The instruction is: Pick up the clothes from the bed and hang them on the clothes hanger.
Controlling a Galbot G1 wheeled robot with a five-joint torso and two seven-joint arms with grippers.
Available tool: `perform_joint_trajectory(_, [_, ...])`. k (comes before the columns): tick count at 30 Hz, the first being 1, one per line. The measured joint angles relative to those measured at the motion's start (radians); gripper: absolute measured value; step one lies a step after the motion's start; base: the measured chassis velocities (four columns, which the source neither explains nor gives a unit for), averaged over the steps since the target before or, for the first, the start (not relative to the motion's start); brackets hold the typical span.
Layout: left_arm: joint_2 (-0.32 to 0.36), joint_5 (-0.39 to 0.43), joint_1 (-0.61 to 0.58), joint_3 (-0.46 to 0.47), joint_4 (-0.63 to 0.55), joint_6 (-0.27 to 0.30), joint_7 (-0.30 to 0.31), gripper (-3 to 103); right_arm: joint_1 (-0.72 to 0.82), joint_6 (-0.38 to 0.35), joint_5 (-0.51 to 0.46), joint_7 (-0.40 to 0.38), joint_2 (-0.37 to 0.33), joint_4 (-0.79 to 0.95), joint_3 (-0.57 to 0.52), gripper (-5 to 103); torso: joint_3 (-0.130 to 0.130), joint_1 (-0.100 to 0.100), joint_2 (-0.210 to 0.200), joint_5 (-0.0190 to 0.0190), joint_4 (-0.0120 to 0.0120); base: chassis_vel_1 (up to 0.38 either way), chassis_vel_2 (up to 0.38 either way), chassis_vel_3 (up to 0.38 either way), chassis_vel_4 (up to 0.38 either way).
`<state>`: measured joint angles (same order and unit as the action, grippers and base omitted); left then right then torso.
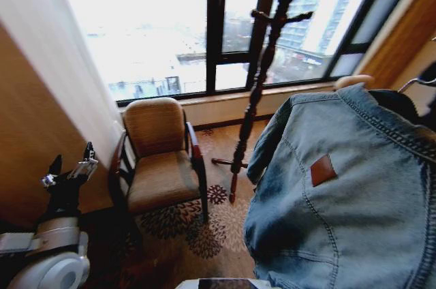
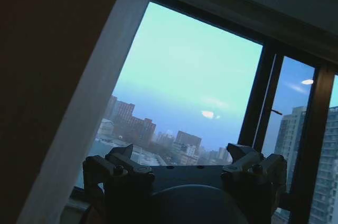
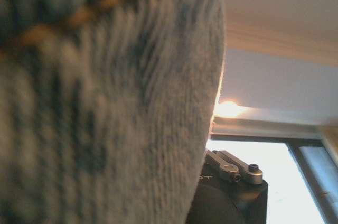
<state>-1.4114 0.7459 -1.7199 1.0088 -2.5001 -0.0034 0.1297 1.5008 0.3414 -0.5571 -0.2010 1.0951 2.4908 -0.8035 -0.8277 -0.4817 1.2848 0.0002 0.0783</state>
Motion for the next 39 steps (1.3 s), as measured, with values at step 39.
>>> perform_joint_trajectory(39, [-0.016, -0.006, -0.021, -0.006, 0.0, -0.044, 0.004, 100, 0.021, 0.018, -0.006, 0.004, 0.023, 0.01, -0.006, 15, 0.0, 0.0, 0.0, -0.0002, -0.0003, -0.03, 0.007, 0.008, -0.031])
